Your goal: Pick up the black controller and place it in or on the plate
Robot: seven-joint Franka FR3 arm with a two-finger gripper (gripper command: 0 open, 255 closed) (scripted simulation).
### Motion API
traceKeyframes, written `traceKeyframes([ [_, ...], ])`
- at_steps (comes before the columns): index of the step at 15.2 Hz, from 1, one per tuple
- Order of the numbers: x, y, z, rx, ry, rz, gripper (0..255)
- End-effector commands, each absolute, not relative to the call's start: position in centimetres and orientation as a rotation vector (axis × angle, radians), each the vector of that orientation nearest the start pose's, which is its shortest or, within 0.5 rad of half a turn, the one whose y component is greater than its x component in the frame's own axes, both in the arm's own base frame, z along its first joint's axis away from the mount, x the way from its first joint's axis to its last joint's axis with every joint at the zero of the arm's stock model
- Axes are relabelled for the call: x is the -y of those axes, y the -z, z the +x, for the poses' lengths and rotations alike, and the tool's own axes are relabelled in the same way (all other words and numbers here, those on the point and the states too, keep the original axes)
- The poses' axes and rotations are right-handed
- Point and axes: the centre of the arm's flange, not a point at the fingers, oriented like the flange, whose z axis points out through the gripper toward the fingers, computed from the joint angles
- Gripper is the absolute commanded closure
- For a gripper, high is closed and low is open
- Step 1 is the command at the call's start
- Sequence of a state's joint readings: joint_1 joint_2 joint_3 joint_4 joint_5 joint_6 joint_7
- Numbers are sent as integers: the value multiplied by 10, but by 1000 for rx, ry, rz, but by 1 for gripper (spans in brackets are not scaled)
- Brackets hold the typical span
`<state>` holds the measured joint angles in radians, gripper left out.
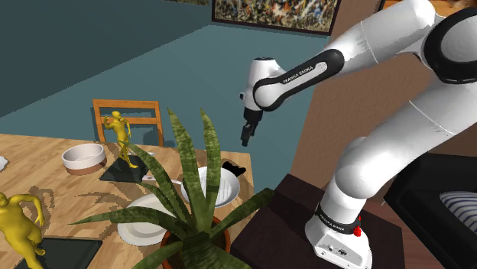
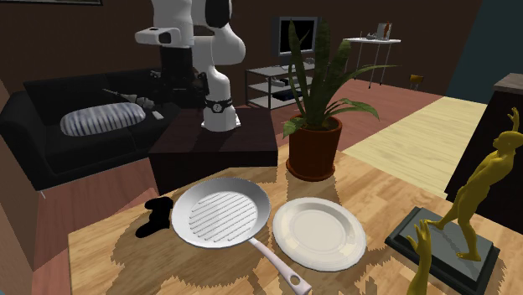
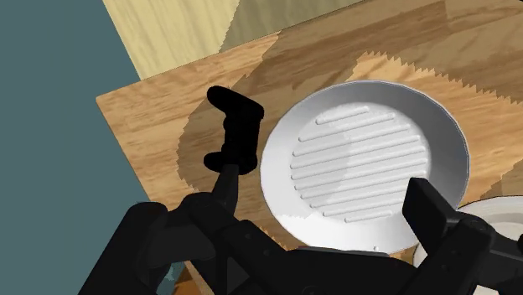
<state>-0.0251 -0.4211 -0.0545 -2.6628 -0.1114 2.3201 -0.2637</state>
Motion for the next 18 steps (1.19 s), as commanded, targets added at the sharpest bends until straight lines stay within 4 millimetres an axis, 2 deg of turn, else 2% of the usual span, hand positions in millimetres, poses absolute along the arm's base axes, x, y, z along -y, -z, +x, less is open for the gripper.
traceKeyframes([
  [1, 35, -356, 401, 440, 112, -3199, 0],
  [16, 79, -177, 467, 591, 110, -3284, 0],
  [18, 82, -164, 470, 598, 110, -3287, 0],
])
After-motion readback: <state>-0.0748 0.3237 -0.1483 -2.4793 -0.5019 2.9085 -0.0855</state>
